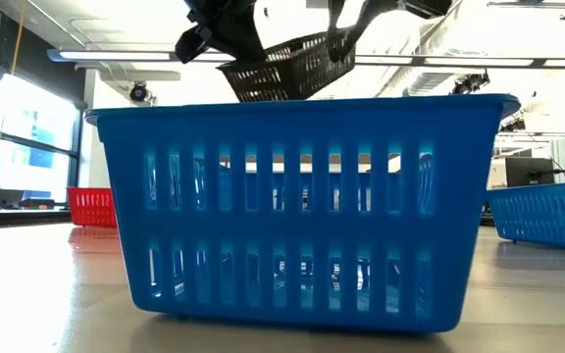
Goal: Stack baskets on shelf by color
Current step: Stack the left black basket into the black basket on the shelf
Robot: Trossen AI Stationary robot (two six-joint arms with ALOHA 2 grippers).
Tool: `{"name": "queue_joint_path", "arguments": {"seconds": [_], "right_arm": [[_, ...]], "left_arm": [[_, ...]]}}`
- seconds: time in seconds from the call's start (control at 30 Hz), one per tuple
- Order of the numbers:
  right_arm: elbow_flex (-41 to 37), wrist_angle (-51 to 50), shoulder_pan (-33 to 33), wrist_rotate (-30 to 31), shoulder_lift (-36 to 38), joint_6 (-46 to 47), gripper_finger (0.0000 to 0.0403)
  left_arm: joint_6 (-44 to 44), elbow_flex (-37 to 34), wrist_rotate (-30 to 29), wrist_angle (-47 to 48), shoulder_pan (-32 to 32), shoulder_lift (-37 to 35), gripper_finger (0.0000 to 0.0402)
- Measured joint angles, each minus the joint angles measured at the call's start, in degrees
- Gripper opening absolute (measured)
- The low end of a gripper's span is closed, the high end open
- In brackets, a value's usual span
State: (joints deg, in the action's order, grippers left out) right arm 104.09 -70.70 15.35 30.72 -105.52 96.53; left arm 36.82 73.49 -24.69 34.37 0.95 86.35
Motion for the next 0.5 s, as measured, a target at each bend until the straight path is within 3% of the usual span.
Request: {"name": "queue_joint_path", "arguments": {"seconds": [0.1,0.23,0.5], "right_arm": [[0.0,-0.1,0.0,-0.1,0.0,-1.5,0.0010],[0.0,-0.8,-0.3,-0.1,0.0,-2.4,0.0012],[0.0,-3.4,-0.4,-0.9,0.0,-3.8,0.0001]], "left_arm": [[0.0,0.0,0.1,0.1,0.0,0.0,0.0018],[0.0,0.0,0.9,0.1,-0.1,0.0,0.0037],[-0.2,0.0,9.6,-0.2,1.0,0.0,0.0093]]}}
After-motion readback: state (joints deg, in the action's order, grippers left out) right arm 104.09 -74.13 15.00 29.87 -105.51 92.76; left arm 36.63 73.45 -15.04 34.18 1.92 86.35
